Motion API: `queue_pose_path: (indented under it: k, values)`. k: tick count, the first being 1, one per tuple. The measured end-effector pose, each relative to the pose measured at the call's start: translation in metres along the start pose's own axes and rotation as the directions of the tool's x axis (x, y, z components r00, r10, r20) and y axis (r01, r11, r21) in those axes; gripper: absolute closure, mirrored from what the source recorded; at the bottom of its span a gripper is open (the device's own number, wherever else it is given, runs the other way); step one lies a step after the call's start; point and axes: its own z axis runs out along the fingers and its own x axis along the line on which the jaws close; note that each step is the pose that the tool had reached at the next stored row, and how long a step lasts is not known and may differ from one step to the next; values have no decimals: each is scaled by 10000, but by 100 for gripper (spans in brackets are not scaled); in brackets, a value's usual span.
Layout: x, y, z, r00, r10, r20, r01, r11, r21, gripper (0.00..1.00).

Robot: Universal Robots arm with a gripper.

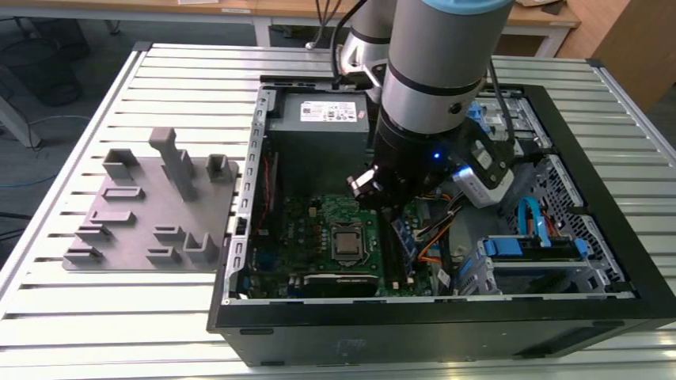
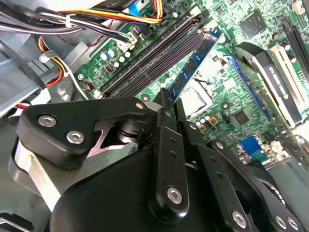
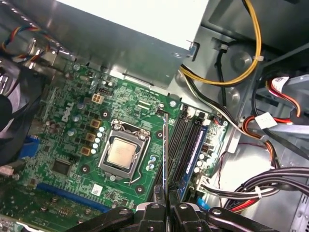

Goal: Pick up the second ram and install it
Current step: 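Insert the second ram into the second slot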

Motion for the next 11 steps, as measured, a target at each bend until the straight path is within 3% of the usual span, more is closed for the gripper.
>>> queue_pose_path:
  k: [11]
  values:
    - [0,0,2,9961,879,14,-879,9961,23,86]
